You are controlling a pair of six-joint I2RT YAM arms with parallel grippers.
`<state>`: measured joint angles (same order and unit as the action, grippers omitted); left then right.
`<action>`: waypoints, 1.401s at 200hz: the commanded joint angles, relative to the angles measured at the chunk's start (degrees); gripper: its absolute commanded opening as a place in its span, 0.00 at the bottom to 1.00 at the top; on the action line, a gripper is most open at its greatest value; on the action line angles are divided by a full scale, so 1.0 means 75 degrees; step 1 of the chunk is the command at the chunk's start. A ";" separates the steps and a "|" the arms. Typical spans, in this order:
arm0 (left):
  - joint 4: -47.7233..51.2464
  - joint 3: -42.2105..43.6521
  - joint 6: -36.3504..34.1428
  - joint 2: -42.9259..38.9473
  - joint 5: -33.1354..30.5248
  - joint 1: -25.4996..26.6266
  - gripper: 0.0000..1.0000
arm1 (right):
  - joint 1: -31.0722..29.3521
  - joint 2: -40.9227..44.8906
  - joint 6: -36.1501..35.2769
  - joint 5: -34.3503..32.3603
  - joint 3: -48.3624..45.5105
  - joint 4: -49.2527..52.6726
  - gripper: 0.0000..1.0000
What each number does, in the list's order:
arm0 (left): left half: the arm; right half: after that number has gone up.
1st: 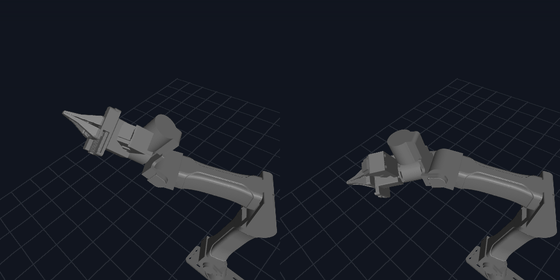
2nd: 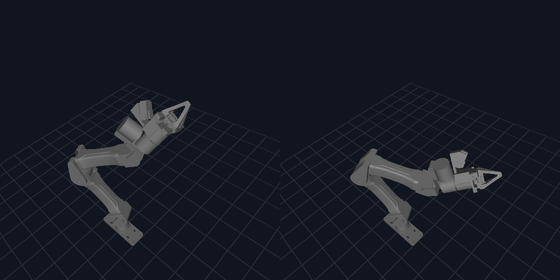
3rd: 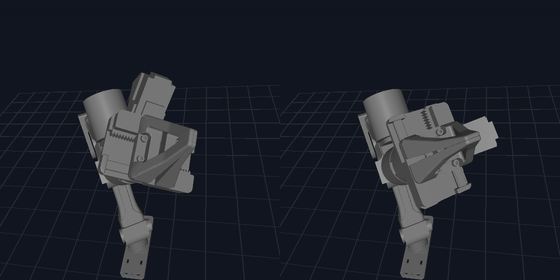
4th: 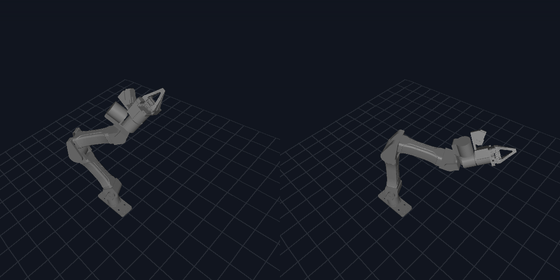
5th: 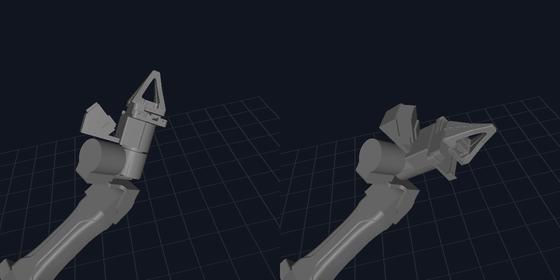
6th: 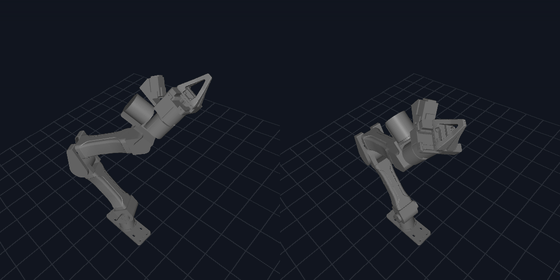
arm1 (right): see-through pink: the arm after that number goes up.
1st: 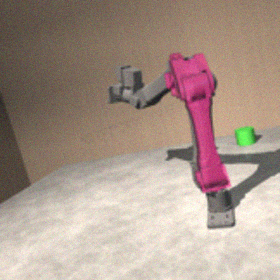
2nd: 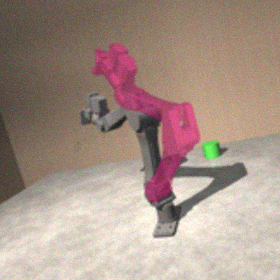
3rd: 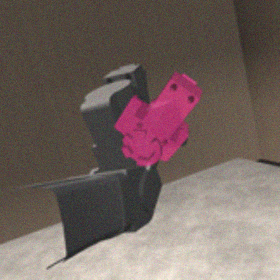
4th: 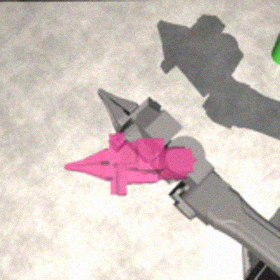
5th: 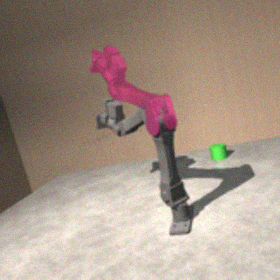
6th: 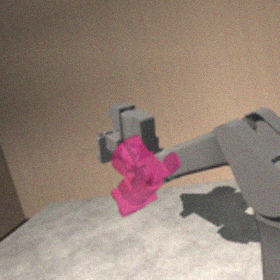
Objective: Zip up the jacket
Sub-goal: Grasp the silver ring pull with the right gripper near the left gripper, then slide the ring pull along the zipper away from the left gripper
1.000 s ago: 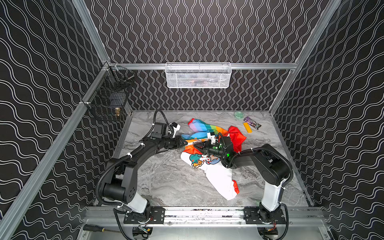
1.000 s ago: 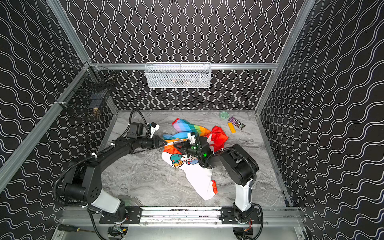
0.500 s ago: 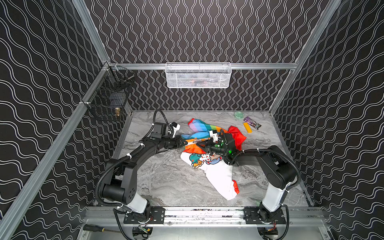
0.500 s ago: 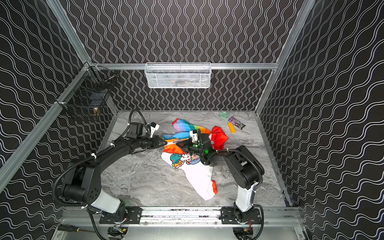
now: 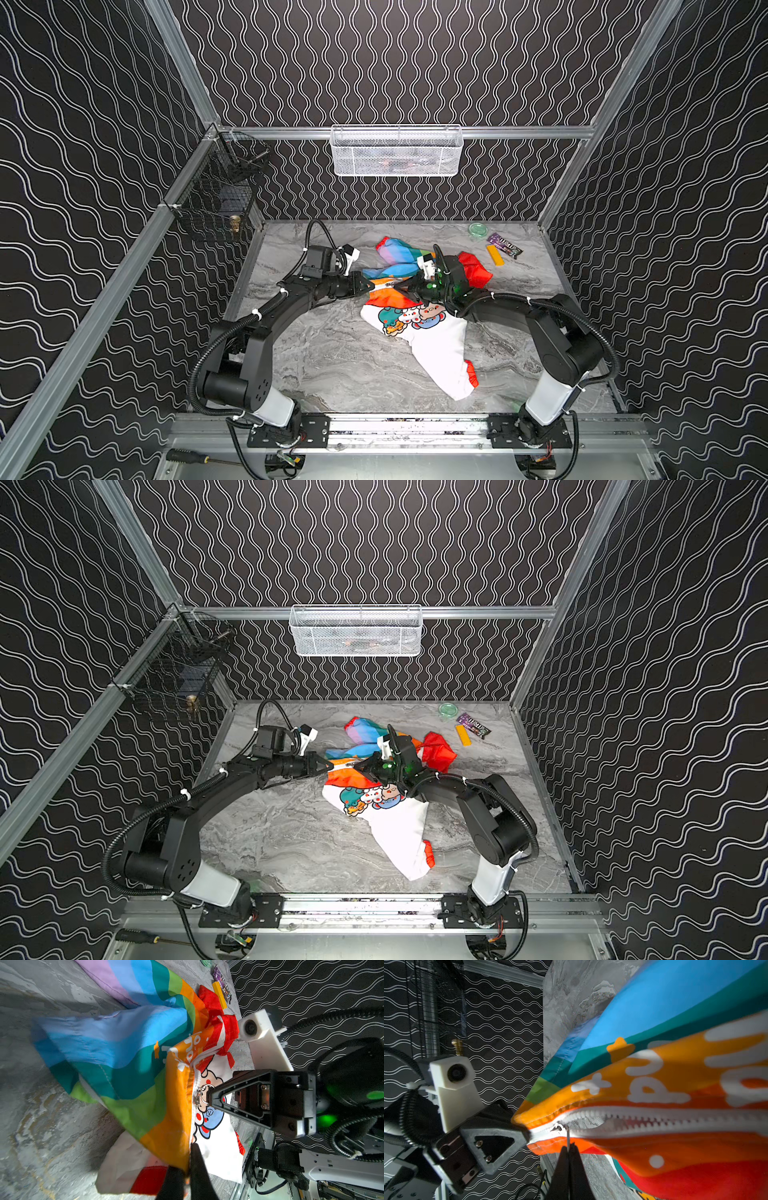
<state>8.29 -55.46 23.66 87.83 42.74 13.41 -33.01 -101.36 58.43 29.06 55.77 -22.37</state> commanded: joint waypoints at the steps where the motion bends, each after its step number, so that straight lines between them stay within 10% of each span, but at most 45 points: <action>1: -0.0197 0.0041 -0.0015 -0.0078 -0.0038 -0.0007 0.00 | 0.0007 0.0152 -0.0549 -0.0495 0.0124 0.0924 0.00; 280: -0.0418 0.0146 0.0162 -0.0133 -0.0159 -0.0018 0.00 | 0.0388 0.0706 -0.1150 -0.0828 0.0129 0.1843 0.00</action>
<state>6.07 -54.37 25.15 87.57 42.00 13.39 -30.33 -96.38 50.09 23.90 56.36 -9.32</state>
